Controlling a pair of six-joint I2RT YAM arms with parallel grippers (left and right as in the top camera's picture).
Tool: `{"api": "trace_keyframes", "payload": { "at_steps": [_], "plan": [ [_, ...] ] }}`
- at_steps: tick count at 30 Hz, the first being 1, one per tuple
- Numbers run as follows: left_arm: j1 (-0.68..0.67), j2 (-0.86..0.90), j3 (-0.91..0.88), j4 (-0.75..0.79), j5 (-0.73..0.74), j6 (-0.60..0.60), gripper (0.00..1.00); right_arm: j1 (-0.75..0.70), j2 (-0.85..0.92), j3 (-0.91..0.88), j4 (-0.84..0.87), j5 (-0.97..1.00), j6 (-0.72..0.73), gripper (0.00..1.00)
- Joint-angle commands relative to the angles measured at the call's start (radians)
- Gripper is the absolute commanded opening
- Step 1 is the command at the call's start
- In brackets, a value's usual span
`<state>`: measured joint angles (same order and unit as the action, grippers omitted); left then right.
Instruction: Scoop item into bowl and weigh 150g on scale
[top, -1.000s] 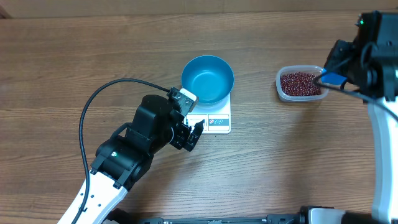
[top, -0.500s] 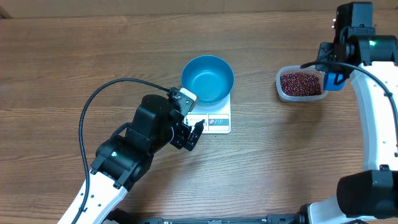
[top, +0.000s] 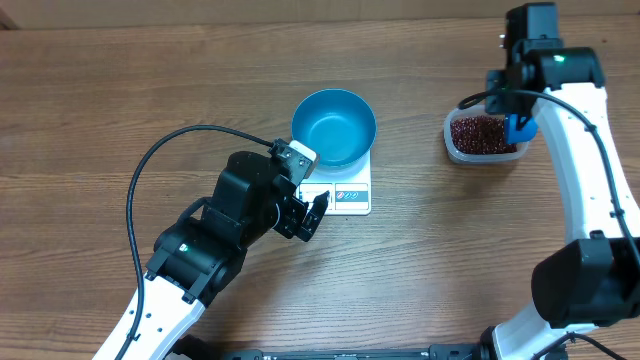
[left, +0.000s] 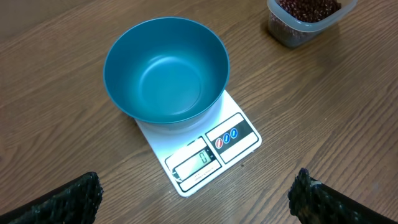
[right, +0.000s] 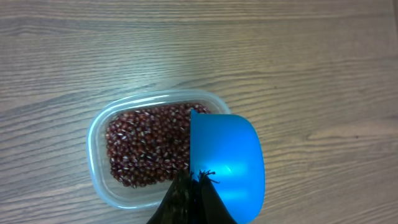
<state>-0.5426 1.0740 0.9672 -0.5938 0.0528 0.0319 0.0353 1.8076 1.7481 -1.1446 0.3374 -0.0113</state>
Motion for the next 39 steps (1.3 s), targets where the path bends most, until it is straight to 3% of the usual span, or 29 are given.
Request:
{"api": "trace_keyframes", "payload": {
  "at_steps": [1, 39],
  "plan": [
    [0.002, 0.004, -0.006, 0.005, 0.015, -0.010, 0.99, 0.027, 0.010, 0.033, 0.014, 0.071, -0.020, 0.04],
    [0.002, 0.004, -0.006, 0.016, 0.015, -0.010, 1.00, 0.057, 0.158, 0.032, 0.032, 0.132, -0.016, 0.04]
  ]
}}
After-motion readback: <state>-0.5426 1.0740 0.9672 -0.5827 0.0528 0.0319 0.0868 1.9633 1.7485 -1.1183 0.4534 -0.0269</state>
